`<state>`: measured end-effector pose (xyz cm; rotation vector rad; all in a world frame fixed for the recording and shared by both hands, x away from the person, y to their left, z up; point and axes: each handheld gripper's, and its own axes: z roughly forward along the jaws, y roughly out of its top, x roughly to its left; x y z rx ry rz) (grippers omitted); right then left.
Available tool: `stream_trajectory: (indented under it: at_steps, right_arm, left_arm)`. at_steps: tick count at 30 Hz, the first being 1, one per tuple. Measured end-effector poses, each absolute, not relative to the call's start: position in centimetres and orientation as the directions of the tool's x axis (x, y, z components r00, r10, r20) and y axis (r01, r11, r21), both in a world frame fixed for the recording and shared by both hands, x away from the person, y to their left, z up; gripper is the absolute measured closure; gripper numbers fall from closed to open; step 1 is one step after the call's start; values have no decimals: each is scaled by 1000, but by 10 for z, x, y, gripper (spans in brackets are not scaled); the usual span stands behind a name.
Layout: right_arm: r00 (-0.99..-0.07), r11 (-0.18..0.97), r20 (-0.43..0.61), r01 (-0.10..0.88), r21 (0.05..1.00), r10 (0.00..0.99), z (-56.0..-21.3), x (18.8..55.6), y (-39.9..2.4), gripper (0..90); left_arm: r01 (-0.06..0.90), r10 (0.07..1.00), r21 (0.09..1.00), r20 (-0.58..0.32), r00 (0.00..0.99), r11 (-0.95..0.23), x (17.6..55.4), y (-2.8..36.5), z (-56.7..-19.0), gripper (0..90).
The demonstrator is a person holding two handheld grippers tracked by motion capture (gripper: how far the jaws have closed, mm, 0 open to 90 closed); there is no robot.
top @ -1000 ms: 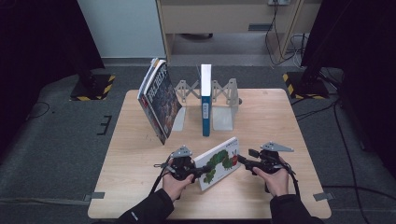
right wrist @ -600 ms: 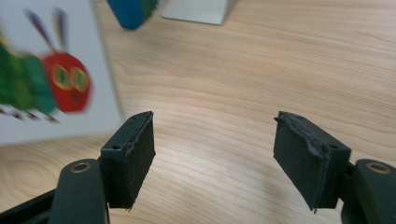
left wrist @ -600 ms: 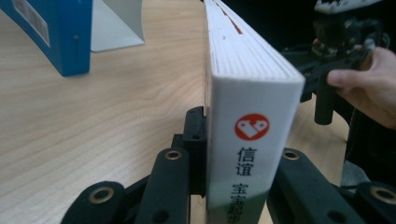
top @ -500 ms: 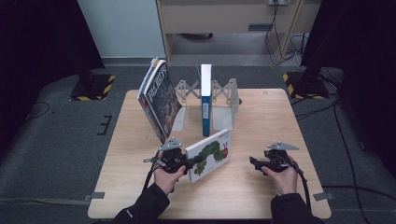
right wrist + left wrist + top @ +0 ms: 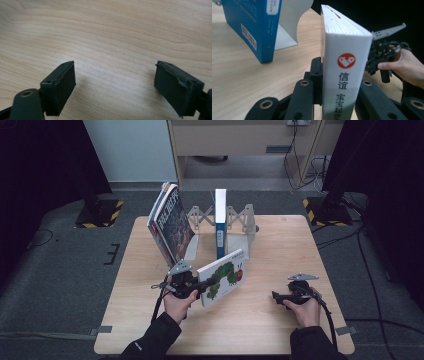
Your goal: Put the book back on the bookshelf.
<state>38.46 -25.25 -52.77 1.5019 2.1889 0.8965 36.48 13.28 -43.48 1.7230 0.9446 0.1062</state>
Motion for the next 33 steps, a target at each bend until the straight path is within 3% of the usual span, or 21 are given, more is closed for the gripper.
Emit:
stream_trajectory:
  at_steps: [8,16,33]
  right_arm:
    - [-397,291,6,681,672,918,-532,382,-249,101]
    - [-399,279,7,656,702,917,-538,381,-249,29]
    - [-412,287,5,644,709,911,-539,381,-251,26]
  left_arm:
    - [521,650,854,-388,653,-13,373,131,-426,745]
    - [486,677,874,-350,647,-13,379,123,-417,745]
    - [430,717,902,-327,616,42,399,103,-402,744]
